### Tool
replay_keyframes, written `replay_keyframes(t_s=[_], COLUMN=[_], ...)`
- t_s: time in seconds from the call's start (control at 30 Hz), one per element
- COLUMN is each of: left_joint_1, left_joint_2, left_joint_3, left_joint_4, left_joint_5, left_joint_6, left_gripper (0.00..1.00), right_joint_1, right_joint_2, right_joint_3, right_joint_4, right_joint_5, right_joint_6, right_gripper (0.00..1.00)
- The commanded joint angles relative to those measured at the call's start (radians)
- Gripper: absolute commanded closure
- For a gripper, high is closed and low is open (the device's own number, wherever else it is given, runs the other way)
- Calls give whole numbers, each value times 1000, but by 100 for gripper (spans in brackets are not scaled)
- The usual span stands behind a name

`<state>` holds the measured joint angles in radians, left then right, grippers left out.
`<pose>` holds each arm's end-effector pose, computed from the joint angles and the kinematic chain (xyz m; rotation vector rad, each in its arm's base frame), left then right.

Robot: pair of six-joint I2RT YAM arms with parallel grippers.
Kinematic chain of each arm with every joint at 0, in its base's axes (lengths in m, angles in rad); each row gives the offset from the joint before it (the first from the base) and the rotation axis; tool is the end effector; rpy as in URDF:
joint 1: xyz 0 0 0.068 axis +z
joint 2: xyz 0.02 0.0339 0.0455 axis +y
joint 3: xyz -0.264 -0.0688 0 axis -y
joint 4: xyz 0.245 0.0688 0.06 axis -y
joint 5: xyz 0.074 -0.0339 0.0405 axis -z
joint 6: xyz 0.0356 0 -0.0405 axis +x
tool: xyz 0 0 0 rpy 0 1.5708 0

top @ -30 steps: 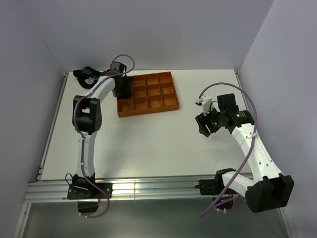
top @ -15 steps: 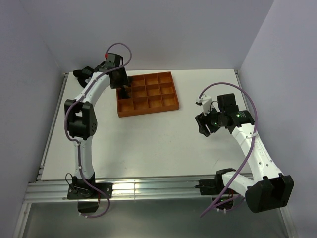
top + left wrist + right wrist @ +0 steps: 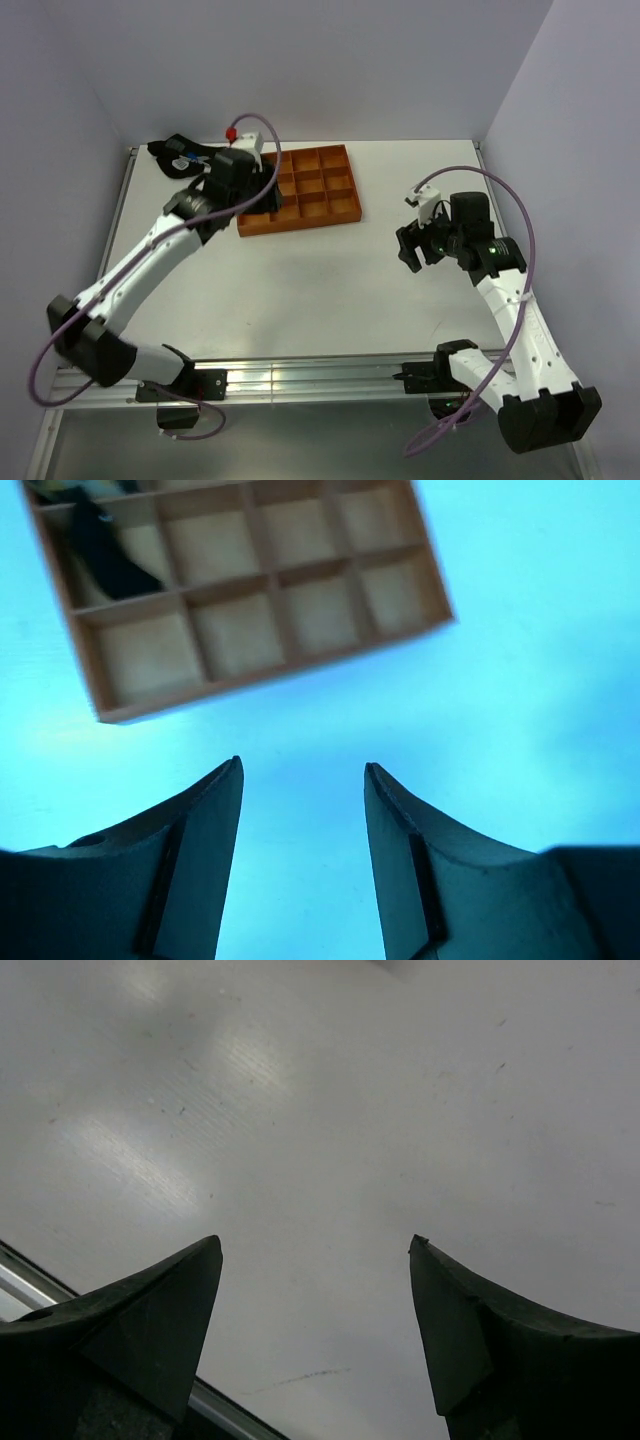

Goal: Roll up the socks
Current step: Reset both arms

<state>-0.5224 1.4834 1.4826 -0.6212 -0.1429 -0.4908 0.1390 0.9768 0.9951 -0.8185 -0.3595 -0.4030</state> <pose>0.2892 -0.1607 0.3726 -0.0464 2.2157 -0.4132 0.1873 0.0388 0.3197 -0.7855 2.1887 0.2939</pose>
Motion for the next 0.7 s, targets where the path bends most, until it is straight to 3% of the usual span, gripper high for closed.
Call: replay_keyframes(t_s=[0.0, 0.1, 0.2, 0.37, 0.67], left_joint_1=[-85, -119, -129, -171, -226], left_joint_2=[-174, -401, -489, -497, -577], left_joint_3=[-205, -401, -524, -483, -539], left_joint_4=[139, 262, 307, 194, 158], left_joint_5=[-35, 29, 43, 26, -3], left_joint_6=[8, 1, 8, 18, 40], left_gripper=[44, 43, 42, 44, 43], right_joint_1=[-7, -7, -7, -7, -6], right_joint_2=[-82, -142, -171, -204, -224], right_joint_3=[-24, -44, -75, -108, -151], right_joint_4=[82, 107, 139, 171, 217], right_joint_5=[-9, -3, 5, 7, 33], right_joint_6=[44, 62, 96, 127, 159], right_gripper=[16, 15, 13, 10, 8])
